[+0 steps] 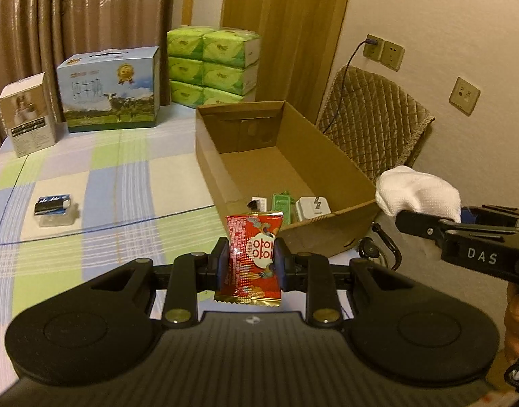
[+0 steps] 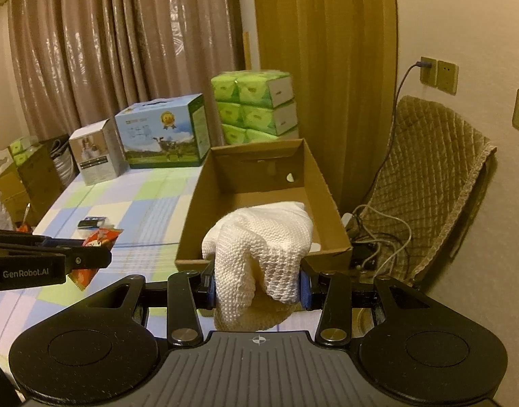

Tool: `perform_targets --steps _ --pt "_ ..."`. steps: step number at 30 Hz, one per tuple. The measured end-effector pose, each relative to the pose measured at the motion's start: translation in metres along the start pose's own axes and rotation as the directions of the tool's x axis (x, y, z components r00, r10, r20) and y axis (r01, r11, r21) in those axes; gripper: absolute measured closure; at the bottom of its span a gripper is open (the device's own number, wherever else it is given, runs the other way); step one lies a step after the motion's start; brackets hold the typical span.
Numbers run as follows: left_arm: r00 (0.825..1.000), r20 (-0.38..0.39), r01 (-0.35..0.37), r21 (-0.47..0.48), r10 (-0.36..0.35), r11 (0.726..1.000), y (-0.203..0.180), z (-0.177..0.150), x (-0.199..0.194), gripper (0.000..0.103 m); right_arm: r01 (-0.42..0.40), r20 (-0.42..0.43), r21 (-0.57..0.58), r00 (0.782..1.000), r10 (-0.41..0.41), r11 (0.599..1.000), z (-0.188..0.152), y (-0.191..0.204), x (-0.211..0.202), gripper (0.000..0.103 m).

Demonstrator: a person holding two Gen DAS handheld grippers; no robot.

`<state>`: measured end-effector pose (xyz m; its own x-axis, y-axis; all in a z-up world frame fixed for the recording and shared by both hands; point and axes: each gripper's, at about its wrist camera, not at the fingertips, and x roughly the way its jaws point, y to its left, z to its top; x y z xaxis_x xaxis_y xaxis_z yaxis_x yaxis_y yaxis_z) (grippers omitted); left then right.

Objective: Organize objects
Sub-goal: 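Carry the red candy packet and white cloth with both tools over the cardboard box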

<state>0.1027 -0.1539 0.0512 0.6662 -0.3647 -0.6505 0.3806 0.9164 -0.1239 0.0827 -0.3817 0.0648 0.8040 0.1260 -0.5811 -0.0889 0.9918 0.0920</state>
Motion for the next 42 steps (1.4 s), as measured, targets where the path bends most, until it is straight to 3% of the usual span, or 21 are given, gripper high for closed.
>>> perform_targets --steps 20,42 --pt "1.0 -0.014 0.008 0.022 -0.007 1.0 -0.014 0.033 0.048 0.08 0.01 0.008 -0.027 1.0 -0.01 1.0 0.033 -0.025 0.032 0.063" --pt "0.998 -0.065 0.008 0.04 -0.005 0.999 -0.018 0.092 0.144 0.08 -0.02 -0.06 0.006 0.998 0.02 1.0 0.075 -0.058 0.128 0.063"
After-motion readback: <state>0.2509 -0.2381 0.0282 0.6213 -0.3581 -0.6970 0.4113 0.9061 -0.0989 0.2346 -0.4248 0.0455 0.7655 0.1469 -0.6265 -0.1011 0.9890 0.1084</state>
